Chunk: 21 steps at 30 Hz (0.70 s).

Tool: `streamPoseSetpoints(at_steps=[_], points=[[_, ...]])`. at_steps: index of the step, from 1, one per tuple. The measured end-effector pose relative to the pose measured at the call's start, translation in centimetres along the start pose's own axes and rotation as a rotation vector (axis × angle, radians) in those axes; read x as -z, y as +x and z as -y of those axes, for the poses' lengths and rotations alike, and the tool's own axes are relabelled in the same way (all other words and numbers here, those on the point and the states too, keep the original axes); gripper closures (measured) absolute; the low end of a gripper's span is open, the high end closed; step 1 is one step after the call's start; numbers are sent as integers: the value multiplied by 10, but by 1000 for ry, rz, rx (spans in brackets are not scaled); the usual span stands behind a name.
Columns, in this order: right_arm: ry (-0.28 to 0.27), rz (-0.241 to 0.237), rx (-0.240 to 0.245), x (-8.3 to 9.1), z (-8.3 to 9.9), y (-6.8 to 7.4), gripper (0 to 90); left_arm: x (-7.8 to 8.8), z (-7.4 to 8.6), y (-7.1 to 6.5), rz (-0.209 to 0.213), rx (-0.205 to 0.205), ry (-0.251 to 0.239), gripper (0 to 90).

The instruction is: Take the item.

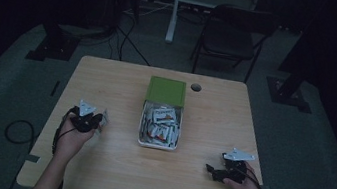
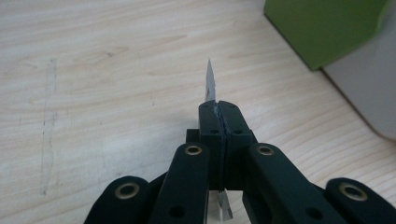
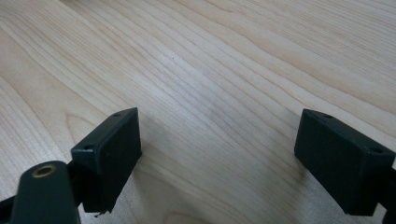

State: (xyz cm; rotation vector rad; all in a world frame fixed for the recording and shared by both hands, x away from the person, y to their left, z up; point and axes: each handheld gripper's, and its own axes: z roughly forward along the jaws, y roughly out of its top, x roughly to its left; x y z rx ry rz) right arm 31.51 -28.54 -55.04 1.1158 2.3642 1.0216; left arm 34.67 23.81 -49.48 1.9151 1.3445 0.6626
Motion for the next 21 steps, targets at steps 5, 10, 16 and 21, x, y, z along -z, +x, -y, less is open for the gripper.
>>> streamPoseSetpoints(at_steps=[5,10,16,21], points=[[-2,1,0,0,0,0,141,-1,4,3,-13,-5,8,879],[-2,0,0,0,0,0,141,-6,12,12,-35,-14,33,786],[-2,1,0,0,0,0,141,-9,22,25,-60,-2,39,673],[-2,0,-1,0,0,0,141,-11,30,33,-69,-14,53,561]])
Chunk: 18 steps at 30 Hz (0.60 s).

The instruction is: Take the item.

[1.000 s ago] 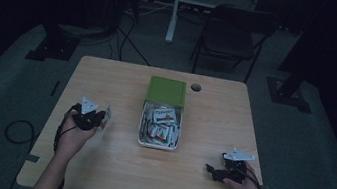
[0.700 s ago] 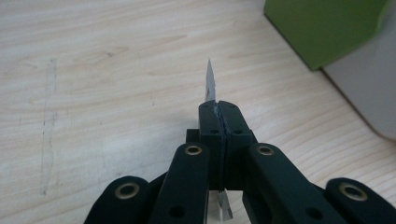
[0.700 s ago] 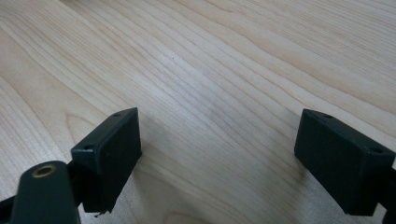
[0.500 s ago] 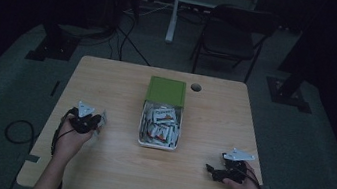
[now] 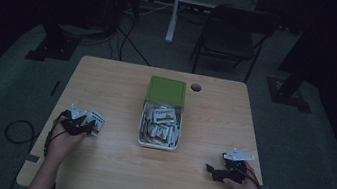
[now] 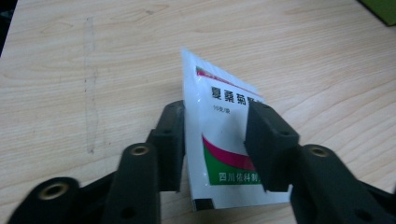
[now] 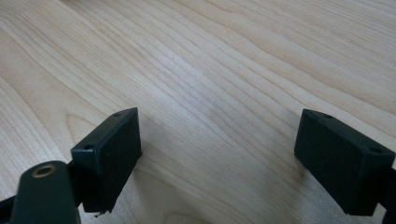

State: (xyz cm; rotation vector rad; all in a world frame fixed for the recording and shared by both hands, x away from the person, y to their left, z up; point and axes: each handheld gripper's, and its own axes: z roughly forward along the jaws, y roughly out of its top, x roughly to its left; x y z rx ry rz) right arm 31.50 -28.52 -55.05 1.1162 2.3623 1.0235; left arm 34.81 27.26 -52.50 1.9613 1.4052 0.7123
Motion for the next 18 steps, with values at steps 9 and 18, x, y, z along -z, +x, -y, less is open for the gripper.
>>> streamPoseSetpoints(at_steps=[9,18], points=[[0,0,0,0,0,0,141,1,4,-2,62,-14,-69,411],[1,0,0,0,0,0,139,7,-4,-19,182,-38,-128,388]])
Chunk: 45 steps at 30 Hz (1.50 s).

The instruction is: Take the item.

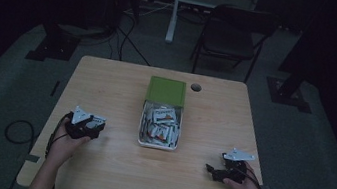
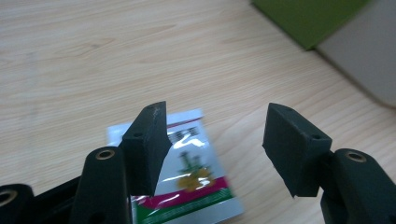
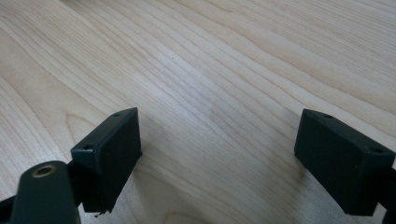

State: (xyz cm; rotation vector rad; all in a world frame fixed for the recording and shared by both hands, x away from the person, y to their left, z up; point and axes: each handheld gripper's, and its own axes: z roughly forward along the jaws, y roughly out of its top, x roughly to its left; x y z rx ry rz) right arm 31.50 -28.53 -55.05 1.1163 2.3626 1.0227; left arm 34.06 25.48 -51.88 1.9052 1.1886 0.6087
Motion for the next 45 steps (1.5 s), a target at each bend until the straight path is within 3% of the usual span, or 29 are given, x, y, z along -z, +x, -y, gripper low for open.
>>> streamPoseSetpoints(at_steps=[8,14,18,23,29,37,41,45], points=[[2,5,-5,0,0,0,132,0,-4,-12,71,-43,-39,361],[2,5,-4,0,0,0,131,0,-5,-20,124,-68,-50,304],[1,5,-3,0,0,0,132,0,-5,-26,158,-110,-37,283],[2,5,-3,0,0,0,131,-1,-3,-33,196,-98,-26,283],[2,5,-5,0,0,0,131,0,-1,-41,231,-75,-5,263],[1,4,-5,0,0,0,130,6,5,-51,229,-116,-19,164],[2,2,-3,0,0,0,123,9,12,-55,240,-126,3,149],[3,-1,-1,-1,-1,0,117,10,21,-60,261,-162,31,149]])
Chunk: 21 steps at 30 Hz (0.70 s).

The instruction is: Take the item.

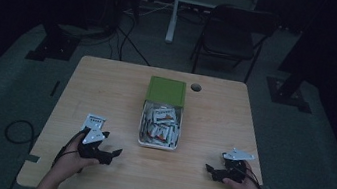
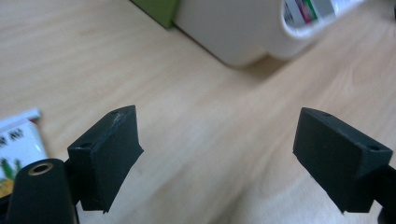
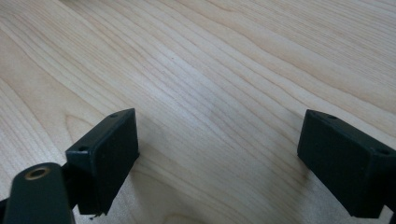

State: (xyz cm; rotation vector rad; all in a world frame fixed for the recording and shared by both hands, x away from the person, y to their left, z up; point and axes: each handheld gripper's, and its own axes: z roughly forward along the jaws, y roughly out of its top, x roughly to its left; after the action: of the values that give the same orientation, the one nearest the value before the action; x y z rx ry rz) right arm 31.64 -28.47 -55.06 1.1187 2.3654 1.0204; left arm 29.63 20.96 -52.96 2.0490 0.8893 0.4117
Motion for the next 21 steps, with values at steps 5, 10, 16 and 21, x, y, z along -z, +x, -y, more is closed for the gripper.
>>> streamPoseSetpoints(at_steps=[5,10,16,21], points=[[3,-4,3,-1,-1,-1,112,1,6,-3,9,-3,6,149],[1,-7,6,-2,-2,-1,110,-1,4,-5,26,-24,13,149],[2,-8,7,-3,-3,-1,110,-4,-4,-6,48,-48,9,149],[4,-12,14,-4,-4,0,110,-5,-9,-4,42,-55,2,150]])
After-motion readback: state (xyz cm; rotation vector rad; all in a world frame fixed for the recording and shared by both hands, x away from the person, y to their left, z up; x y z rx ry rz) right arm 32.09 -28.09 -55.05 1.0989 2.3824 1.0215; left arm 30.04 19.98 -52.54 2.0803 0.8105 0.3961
